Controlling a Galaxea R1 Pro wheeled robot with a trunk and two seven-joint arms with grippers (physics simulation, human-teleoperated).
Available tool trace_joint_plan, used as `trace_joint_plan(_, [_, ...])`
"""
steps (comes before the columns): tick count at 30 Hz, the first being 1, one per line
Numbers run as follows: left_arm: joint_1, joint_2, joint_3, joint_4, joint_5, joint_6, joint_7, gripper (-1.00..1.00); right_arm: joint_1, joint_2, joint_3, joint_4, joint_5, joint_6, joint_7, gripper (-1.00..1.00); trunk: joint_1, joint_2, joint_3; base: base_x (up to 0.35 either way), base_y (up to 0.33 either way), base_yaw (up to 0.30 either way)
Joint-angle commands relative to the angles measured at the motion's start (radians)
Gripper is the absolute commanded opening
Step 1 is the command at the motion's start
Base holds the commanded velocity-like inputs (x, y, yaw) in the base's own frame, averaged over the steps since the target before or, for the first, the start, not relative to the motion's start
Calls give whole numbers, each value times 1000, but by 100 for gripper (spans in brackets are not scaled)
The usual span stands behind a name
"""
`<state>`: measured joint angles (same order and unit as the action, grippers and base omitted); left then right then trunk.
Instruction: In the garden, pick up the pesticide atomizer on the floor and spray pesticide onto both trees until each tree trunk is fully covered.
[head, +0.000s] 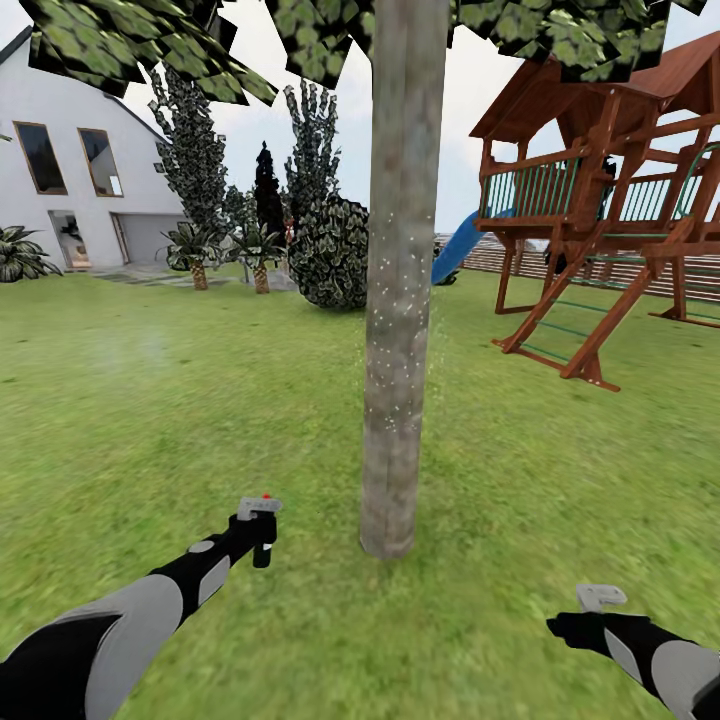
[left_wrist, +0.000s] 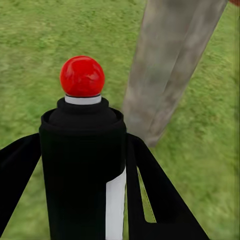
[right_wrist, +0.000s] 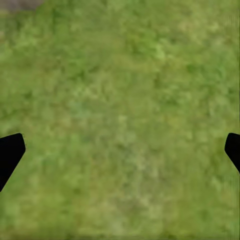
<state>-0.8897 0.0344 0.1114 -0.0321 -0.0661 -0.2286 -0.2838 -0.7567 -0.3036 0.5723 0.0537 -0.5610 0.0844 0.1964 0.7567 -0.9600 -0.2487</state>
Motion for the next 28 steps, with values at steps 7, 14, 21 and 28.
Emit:
trace_joint_plan(7, [0,-1,1,0,0,0,0,-100,18,4,0,0,1,0,0,100,0,0,-3,0,0,0])
trace_joint_plan(14, [0,-1,2,0,1,0,0,-100,441,53,1,0,0,-223,-139,100,0,0,-3,0,0,0])
trace_joint_plan(21, [0,3,2,-2,-1,0,2,-100,528,63,3,-3,1,-230,-155,100,0,0,-3,0,0,0])
trace_joint_plan(28, [0,7,2,-2,-1,0,23,-100,530,91,3,-3,1,-230,-155,100,0,0,-3,0,0,0])
